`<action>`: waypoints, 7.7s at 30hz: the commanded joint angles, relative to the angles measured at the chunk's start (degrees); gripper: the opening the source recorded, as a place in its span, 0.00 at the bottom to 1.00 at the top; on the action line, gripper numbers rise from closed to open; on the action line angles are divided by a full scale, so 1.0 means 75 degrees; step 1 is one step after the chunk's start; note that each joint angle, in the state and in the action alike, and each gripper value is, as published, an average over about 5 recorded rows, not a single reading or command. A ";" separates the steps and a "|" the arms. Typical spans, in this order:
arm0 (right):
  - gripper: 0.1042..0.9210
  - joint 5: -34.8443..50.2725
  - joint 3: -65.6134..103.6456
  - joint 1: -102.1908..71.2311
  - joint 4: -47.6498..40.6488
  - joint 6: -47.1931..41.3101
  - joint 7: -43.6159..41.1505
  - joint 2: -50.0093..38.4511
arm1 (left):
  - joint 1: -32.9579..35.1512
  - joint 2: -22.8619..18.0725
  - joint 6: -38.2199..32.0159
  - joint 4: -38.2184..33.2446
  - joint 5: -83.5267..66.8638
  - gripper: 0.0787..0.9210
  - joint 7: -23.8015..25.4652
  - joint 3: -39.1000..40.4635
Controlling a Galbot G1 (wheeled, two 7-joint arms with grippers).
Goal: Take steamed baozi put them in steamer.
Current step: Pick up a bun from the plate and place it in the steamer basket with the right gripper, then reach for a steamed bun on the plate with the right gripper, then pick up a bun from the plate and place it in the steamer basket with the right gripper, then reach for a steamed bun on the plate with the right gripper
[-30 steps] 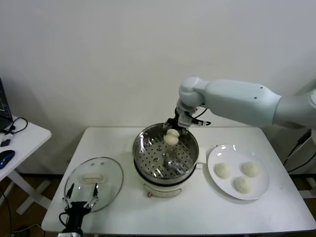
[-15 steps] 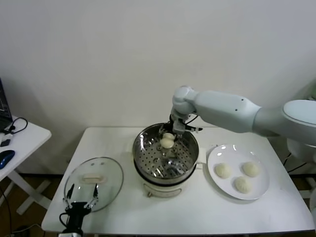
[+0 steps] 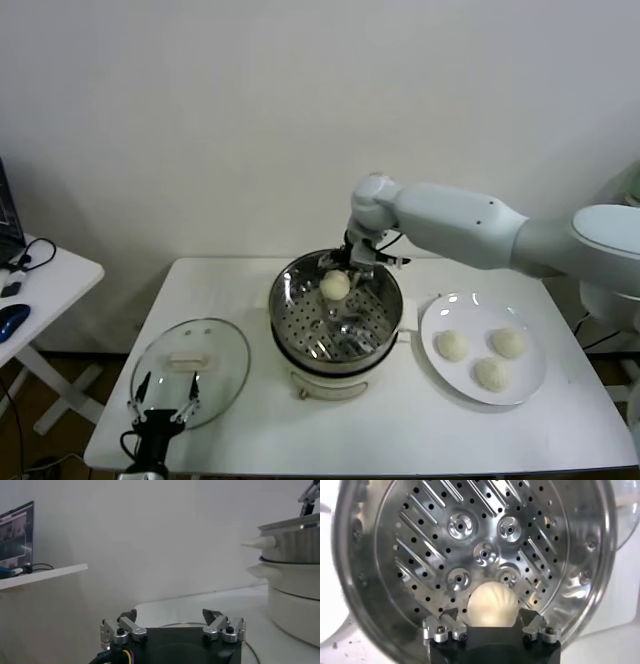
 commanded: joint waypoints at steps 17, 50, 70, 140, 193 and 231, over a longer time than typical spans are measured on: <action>0.88 0.5013 -0.4394 0.2901 0.2171 -0.5202 0.0080 -0.4134 | -0.0039 0.0085 0.0020 0.0103 0.0066 0.88 0.0023 0.0072; 0.88 0.3673 -0.0956 -0.1966 0.0778 -0.6246 0.1038 -0.3377 | 0.0049 0.0038 -0.0197 0.0403 0.0399 0.88 0.0021 -0.0033; 0.77 0.3364 -0.0655 -0.2169 0.0594 -0.6165 0.1017 -0.3256 | 0.0018 0.0019 -0.0284 0.0461 0.0502 0.88 0.0002 -0.0030; 0.65 0.6975 -0.1842 0.0490 0.0463 -0.7755 0.1424 0.1967 | 0.0094 0.0096 -0.0575 0.0621 0.1017 0.88 -0.0002 0.0076; 0.88 0.3503 -0.4119 0.1978 0.3269 -0.6065 -0.0269 -0.5292 | 0.0159 0.0068 -0.0615 0.0600 0.1229 0.88 0.0018 0.0081; 0.88 0.2392 -0.0562 -0.2189 0.1752 -0.6429 0.0259 -0.4719 | 0.0315 -0.0021 -0.0657 0.0641 0.1495 0.88 0.0020 -0.0041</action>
